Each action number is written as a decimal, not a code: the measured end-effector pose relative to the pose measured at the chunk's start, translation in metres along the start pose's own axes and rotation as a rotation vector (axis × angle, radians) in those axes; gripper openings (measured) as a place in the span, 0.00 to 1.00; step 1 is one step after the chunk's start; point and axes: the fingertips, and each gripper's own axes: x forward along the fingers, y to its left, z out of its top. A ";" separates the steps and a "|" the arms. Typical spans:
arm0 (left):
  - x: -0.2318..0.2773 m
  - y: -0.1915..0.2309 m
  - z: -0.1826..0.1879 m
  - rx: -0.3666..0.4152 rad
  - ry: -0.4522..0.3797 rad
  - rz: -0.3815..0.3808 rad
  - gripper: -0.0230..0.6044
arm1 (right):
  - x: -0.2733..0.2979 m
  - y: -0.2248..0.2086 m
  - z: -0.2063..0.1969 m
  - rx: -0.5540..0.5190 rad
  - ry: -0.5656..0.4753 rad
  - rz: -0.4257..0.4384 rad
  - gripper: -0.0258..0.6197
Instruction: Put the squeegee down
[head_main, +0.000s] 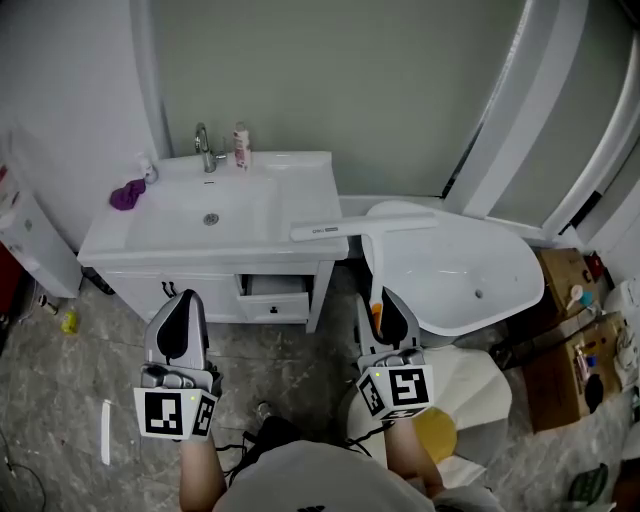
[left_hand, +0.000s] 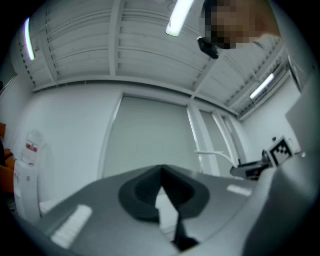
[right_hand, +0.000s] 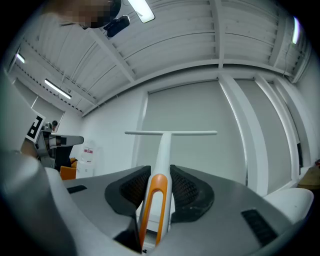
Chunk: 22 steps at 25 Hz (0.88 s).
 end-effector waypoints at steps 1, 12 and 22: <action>0.004 0.003 -0.001 0.000 0.001 -0.001 0.05 | 0.005 0.000 -0.001 -0.001 0.002 -0.004 0.23; 0.061 0.046 -0.021 -0.001 -0.003 -0.023 0.05 | 0.075 0.005 -0.018 0.005 0.012 -0.020 0.23; 0.100 0.089 -0.035 -0.003 -0.009 -0.053 0.05 | 0.129 0.018 -0.026 0.019 0.010 -0.045 0.23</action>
